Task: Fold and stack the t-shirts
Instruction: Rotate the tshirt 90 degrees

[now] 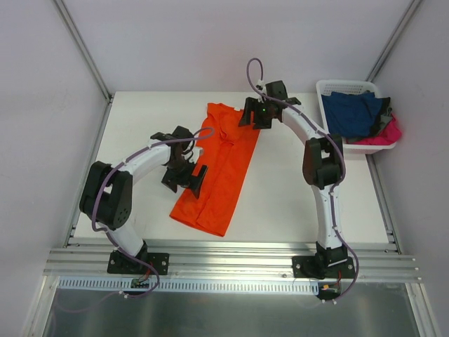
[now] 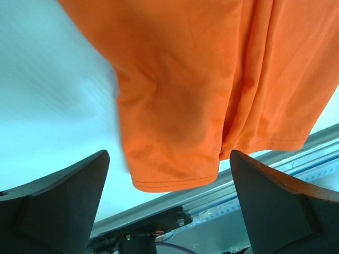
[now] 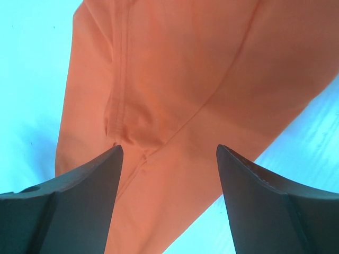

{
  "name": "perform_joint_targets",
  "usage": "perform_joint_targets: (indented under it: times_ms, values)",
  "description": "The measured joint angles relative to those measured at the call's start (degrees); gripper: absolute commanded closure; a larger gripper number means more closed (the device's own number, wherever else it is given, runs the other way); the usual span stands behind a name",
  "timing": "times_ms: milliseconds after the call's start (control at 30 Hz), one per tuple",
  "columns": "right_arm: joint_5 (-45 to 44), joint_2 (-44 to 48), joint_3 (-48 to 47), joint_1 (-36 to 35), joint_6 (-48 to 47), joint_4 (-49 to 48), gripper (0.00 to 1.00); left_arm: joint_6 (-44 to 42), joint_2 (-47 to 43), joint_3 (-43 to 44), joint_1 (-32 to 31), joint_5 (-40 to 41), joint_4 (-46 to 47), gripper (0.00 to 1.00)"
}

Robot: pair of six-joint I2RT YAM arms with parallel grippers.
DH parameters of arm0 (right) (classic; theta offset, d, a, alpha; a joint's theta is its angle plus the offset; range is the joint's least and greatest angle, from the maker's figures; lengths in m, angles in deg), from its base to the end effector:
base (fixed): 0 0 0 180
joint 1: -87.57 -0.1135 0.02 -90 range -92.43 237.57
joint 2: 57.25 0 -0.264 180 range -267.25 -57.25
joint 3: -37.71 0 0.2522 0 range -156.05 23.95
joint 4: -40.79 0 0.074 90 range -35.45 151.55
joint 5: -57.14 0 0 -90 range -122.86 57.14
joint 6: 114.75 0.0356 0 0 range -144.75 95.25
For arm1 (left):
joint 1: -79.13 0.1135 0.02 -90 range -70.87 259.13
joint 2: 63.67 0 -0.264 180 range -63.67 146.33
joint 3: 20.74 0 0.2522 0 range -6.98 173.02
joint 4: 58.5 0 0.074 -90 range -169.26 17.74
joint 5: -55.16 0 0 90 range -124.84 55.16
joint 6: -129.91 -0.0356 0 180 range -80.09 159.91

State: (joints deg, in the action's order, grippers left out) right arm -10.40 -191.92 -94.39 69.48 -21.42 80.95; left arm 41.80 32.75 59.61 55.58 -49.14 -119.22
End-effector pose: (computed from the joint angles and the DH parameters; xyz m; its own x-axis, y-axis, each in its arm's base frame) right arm 0.5053 0.1794 0.2174 -0.6761 -0.1644 -0.7183 -0.5153 0.8022 0.3015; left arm 0.2868 -0.1346 0.2004 -0.9064 0.3602 -0.2205 0.4092 0.8781 -0.2479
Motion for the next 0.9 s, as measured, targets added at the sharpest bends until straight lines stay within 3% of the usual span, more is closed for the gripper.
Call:
perform_joint_targets:
  times_ms: [500,900]
  values:
    - [1.01,-4.7,-1.11,-1.18,1.95,0.28,0.25,0.52,0.02,-3.87,2.62,0.44,-0.04,0.02]
    - [2.25,-11.23,-9.92,0.39,3.78,-0.83,0.24,0.66,0.0,-6.78,3.06,0.46,-0.04,0.02]
